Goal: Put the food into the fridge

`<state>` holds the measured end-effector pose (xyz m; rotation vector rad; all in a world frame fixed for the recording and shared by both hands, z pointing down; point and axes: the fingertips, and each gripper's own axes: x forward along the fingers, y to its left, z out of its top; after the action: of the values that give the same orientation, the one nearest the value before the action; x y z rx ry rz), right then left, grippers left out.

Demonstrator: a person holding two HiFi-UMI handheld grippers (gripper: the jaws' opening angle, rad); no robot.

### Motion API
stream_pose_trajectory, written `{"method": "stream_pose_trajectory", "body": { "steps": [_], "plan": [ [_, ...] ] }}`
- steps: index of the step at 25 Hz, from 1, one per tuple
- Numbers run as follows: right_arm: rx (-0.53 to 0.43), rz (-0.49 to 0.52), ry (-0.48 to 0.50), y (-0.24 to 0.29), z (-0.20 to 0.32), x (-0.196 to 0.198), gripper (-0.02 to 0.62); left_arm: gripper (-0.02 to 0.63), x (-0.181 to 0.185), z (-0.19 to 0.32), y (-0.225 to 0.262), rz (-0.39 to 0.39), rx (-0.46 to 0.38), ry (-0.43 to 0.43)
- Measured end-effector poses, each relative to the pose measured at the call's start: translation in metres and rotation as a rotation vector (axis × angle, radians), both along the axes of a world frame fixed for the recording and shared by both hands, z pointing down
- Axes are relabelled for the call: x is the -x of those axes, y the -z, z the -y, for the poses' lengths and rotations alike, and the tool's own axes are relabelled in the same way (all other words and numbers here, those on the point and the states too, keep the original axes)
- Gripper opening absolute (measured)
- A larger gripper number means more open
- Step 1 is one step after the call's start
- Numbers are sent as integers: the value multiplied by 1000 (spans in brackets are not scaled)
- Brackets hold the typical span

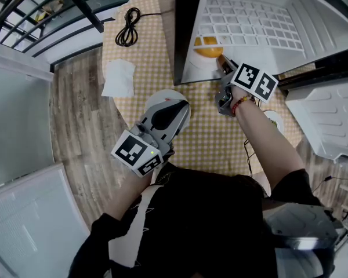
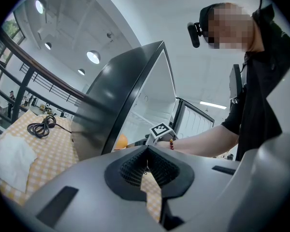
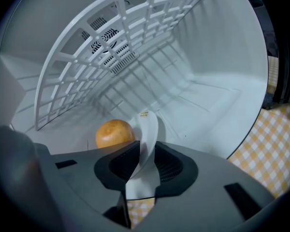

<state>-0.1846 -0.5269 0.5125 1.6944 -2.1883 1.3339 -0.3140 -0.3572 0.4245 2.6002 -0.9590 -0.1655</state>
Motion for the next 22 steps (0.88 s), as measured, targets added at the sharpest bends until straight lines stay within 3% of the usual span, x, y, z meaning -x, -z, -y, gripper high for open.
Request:
{"method": "stream_pose_trajectory", "body": {
  "steps": [16,22],
  "plan": [
    [-58,-162,63,-1,7,-6,110,14,1,-1,-7,23,9,9],
    [-60,-170,63,-1,6,-6,112,14,0,-1,-8,17,14,10]
  ]
}}
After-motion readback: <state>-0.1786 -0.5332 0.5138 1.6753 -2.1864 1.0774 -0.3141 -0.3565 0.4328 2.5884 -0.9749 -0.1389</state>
